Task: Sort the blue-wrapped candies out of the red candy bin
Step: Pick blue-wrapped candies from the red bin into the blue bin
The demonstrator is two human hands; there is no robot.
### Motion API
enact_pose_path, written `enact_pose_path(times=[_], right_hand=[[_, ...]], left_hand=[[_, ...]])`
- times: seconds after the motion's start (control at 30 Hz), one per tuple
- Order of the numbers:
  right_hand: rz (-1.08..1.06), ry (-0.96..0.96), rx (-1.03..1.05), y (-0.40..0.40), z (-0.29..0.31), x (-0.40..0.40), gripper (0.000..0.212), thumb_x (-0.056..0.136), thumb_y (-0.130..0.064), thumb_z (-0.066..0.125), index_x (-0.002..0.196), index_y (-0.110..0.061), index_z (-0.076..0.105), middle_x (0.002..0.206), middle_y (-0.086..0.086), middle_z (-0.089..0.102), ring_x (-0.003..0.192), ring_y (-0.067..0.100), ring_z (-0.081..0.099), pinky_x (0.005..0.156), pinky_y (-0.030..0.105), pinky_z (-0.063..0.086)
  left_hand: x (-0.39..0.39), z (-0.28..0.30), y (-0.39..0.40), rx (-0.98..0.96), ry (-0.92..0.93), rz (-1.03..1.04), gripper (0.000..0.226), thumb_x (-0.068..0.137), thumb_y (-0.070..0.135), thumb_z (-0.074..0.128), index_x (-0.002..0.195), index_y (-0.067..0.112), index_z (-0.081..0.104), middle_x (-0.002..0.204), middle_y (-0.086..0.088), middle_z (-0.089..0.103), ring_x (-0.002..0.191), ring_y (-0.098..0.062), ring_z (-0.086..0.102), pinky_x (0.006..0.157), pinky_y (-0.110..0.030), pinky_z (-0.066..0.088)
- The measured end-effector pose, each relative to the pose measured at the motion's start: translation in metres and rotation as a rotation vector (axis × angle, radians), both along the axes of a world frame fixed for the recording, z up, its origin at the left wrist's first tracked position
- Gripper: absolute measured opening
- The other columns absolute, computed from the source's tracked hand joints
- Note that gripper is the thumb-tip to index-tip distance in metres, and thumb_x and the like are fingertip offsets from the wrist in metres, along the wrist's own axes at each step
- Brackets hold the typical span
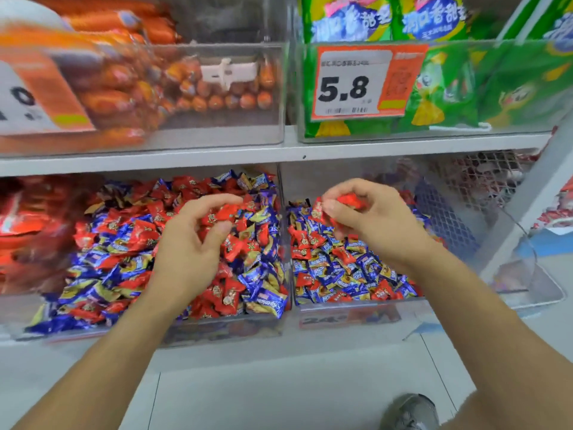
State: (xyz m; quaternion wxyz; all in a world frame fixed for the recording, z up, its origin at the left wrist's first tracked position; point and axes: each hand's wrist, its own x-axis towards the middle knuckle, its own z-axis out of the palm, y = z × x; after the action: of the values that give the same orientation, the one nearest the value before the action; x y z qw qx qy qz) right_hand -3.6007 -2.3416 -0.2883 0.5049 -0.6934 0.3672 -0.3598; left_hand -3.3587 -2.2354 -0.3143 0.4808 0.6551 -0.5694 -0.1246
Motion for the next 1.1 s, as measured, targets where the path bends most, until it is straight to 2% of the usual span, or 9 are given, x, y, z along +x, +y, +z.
enact_pose_path(times=[0.1, 0.2, 0.33, 0.4, 0.5, 0.67, 0.8, 1.0, 1.1], right_hand=[[0.008, 0.123, -0.449, 0.022, 0.002, 0.069, 0.009, 0.087, -0.013, 0.074, 0.093, -0.019, 0.076, 0.086, -0.010, 0.070, 0.077, -0.001, 0.064, 0.074, 0.013, 0.047], [0.112, 0.271, -0.559, 0.020, -0.007, 0.123, 0.029, 0.090, -0.021, 0.070, 0.119, -0.016, 0.070, 0.116, 0.003, 0.068, 0.110, 0.012, 0.060, 0.100, 0.022, 0.042], [0.313, 0.486, -0.562, 0.016, -0.017, 0.137, 0.057, 0.099, -0.027, 0.057, 0.151, -0.018, 0.037, 0.153, 0.009, 0.038, 0.144, 0.021, 0.031, 0.119, 0.030, 0.023], [0.241, 0.464, -0.622, 0.017, -0.014, 0.114, 0.046, 0.099, -0.019, 0.054, 0.144, -0.021, 0.049, 0.148, 0.006, 0.045, 0.140, 0.018, 0.037, 0.117, 0.026, 0.024], [0.053, 0.443, -0.622, 0.007, -0.011, 0.060, 0.027, 0.095, -0.014, 0.054, 0.116, -0.019, 0.070, 0.118, -0.001, 0.064, 0.112, 0.011, 0.056, 0.101, 0.023, 0.039], [-0.071, 0.932, -0.296, -0.035, -0.032, -0.048, 0.035, 0.092, -0.020, 0.067, 0.126, -0.017, 0.064, 0.127, 0.006, 0.063, 0.114, 0.023, 0.060, 0.096, 0.029, 0.042], [-0.042, 0.966, -0.233, -0.057, -0.060, -0.087, 0.049, 0.083, -0.035, 0.076, 0.128, -0.026, 0.059, 0.122, 0.007, 0.051, 0.114, 0.028, 0.052, 0.097, 0.036, 0.043], [-0.052, 0.892, -0.249, -0.080, -0.075, -0.090, 0.068, 0.081, -0.042, 0.077, 0.141, -0.033, 0.046, 0.133, 0.008, 0.040, 0.126, 0.028, 0.043, 0.108, 0.038, 0.038], [0.000, 0.921, -0.219, -0.090, -0.078, -0.085, 0.050, 0.085, -0.037, 0.074, 0.131, -0.031, 0.057, 0.128, 0.007, 0.045, 0.114, 0.027, 0.053, 0.101, 0.038, 0.045]], left_hand=[[0.031, 0.002, 0.004, -0.021, -0.152, 0.100, 0.056, 0.084, -0.011, 0.058, 0.093, 0.043, 0.066, 0.109, 0.005, 0.062, 0.094, -0.010, 0.058, 0.094, -0.024, 0.045], [0.057, 0.010, 0.005, -0.039, -0.221, 0.155, 0.057, 0.075, -0.018, 0.054, 0.090, 0.035, 0.069, 0.107, 0.000, 0.058, 0.104, -0.009, 0.054, 0.096, -0.005, 0.033], [0.072, 0.011, 0.007, 0.208, -0.376, 0.206, 0.052, 0.070, 0.023, 0.056, 0.118, 0.043, 0.063, 0.115, -0.003, 0.054, 0.120, -0.033, 0.042, 0.114, -0.048, 0.027], [0.065, 0.010, 0.010, 0.177, -0.403, 0.149, 0.057, 0.066, 0.022, 0.053, 0.120, 0.035, 0.065, 0.121, -0.003, 0.054, 0.123, -0.031, 0.042, 0.113, -0.051, 0.027], [0.026, 0.020, 0.015, 0.005, -0.197, -0.057, 0.047, 0.065, 0.006, 0.049, 0.104, 0.023, 0.070, 0.114, 0.005, 0.062, 0.110, -0.007, 0.055, 0.101, -0.018, 0.038], [-0.061, 0.038, -0.007, 0.082, -0.084, -0.385, 0.042, 0.079, -0.008, 0.047, 0.098, 0.023, 0.068, 0.091, 0.012, 0.066, 0.081, -0.010, 0.064, 0.076, -0.022, 0.051], [-0.111, 0.036, -0.064, 0.573, -0.442, -0.652, 0.046, 0.088, 0.000, 0.042, 0.120, 0.029, 0.058, 0.112, 0.010, 0.061, 0.083, -0.006, 0.060, 0.070, -0.016, 0.049], [-0.142, -0.004, -0.135, 0.757, -0.709, -0.598, 0.093, 0.078, 0.039, 0.079, 0.151, 0.022, 0.024, 0.144, -0.007, 0.037, 0.129, -0.027, 0.044, 0.108, -0.035, 0.038], [-0.145, -0.016, -0.149, 0.768, -0.823, -0.590, 0.091, 0.073, 0.041, 0.083, 0.147, 0.019, 0.035, 0.142, -0.006, 0.044, 0.130, -0.024, 0.044, 0.106, -0.029, 0.036]])
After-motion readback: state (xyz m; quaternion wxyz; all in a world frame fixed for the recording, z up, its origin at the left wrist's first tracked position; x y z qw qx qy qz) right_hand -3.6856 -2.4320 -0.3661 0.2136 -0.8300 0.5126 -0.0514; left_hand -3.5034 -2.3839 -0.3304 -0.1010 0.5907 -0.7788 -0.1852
